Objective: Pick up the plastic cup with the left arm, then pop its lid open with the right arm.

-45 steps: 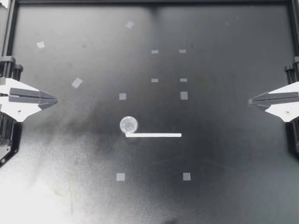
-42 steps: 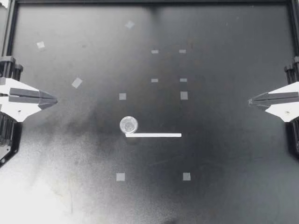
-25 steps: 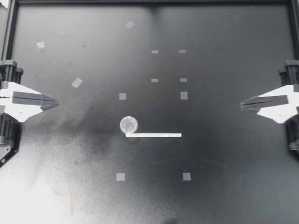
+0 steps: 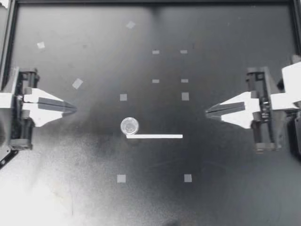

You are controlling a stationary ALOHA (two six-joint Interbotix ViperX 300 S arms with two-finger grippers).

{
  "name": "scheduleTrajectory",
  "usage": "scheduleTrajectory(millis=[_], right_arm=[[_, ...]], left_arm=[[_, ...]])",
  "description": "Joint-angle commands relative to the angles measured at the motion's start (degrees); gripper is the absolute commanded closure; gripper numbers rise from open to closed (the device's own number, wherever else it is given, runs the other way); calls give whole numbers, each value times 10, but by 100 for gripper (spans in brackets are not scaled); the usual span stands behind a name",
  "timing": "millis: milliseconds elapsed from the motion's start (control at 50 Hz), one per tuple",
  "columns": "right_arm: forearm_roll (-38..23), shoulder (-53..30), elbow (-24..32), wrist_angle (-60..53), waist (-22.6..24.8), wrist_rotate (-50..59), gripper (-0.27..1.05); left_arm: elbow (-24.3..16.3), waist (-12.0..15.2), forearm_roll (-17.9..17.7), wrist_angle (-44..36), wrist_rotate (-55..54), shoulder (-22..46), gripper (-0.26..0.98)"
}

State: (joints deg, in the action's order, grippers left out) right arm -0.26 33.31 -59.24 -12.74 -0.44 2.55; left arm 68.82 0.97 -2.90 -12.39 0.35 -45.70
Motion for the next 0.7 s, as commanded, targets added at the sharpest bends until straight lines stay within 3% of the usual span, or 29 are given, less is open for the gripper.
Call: scheduleTrajectory(millis=[0,440,560,680], right_arm=[[0,-18,18,-17,-1,4,93],[1,-193,88,-42,-1,11,93],[0,-237,112,-48,-1,11,93],[1,-278,133,-58,-1,19,93]], left_arm=[[-17,2,-1,-11,-4,19,83],[-3,2,-1,-76,-36,114,81],[-2,2,0,-79,-40,136,72],[1,2,-1,-86,-41,156,54]])
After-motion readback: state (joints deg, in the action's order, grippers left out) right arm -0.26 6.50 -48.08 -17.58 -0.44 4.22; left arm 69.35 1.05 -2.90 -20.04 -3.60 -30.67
